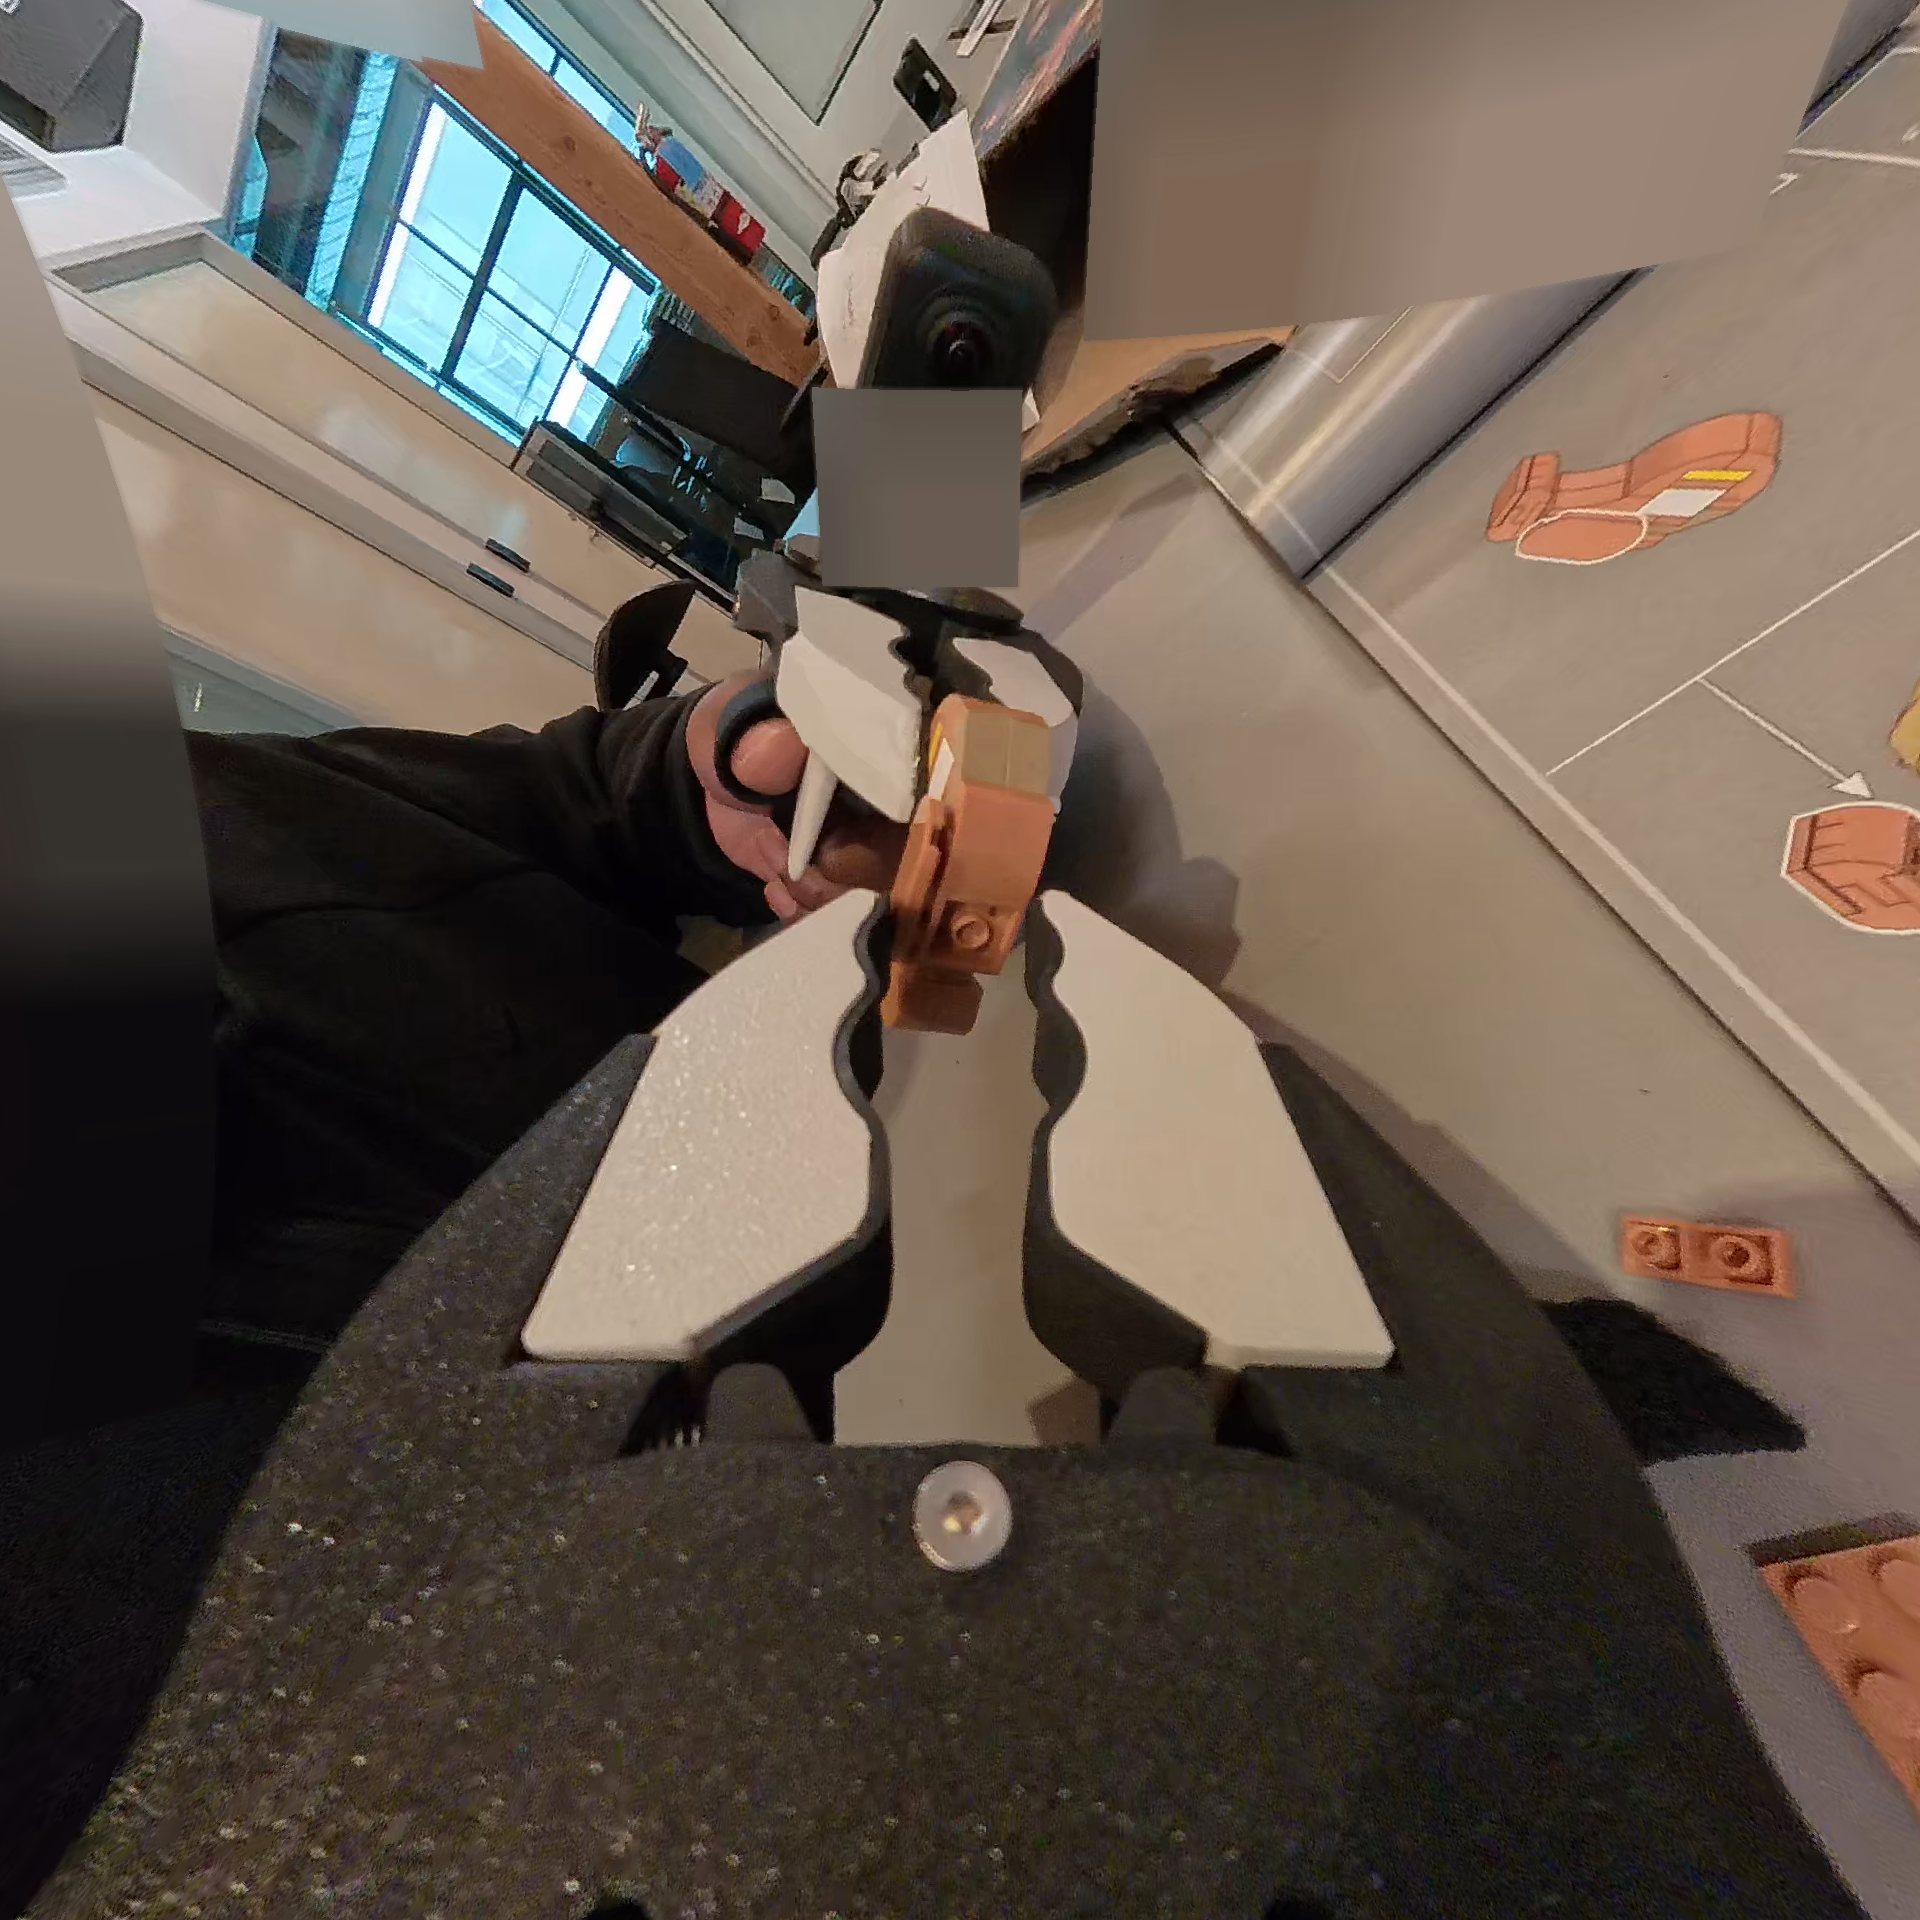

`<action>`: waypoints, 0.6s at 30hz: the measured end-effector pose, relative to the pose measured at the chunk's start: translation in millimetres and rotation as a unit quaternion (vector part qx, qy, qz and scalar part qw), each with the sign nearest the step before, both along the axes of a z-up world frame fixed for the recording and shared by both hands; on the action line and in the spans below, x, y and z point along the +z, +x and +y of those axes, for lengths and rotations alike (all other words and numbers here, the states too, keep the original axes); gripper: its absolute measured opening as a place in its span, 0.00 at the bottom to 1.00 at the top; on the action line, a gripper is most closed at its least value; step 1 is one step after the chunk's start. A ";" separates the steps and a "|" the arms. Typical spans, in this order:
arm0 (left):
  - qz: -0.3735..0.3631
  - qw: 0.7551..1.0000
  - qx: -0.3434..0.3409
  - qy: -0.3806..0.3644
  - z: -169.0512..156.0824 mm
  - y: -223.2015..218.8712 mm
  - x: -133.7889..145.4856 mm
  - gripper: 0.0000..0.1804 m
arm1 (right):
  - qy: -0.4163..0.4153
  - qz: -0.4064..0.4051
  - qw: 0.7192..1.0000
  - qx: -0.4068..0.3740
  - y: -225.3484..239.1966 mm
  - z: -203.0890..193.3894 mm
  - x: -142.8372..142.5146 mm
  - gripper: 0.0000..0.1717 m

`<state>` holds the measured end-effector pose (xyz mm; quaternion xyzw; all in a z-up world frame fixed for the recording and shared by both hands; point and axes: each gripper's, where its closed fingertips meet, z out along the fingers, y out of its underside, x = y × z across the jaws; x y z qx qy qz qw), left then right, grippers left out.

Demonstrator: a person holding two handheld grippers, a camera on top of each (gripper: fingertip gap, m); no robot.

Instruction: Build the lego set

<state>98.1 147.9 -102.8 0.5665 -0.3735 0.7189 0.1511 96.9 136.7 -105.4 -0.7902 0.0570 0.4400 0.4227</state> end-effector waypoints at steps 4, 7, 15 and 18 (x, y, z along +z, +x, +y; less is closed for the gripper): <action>-0.008 1.000 -0.007 0.012 -0.6 -1.1 0.8 0.09 | 0.002 0.003 1.000 0.009 -2.2 -1.8 0.5 0.14; -0.011 1.000 -0.009 0.015 -0.4 -1.4 1.3 0.09 | 0.003 0.002 1.000 0.011 -3.2 -2.4 0.5 0.13; -0.015 1.000 0.006 0.020 2.5 0.0 1.9 0.09 | 0.003 0.010 1.000 -0.009 -4.2 -0.3 0.1 0.13; -0.020 0.999 0.018 0.024 3.6 1.3 3.1 0.09 | 0.004 0.014 1.000 -0.018 -3.6 0.5 0.5 0.13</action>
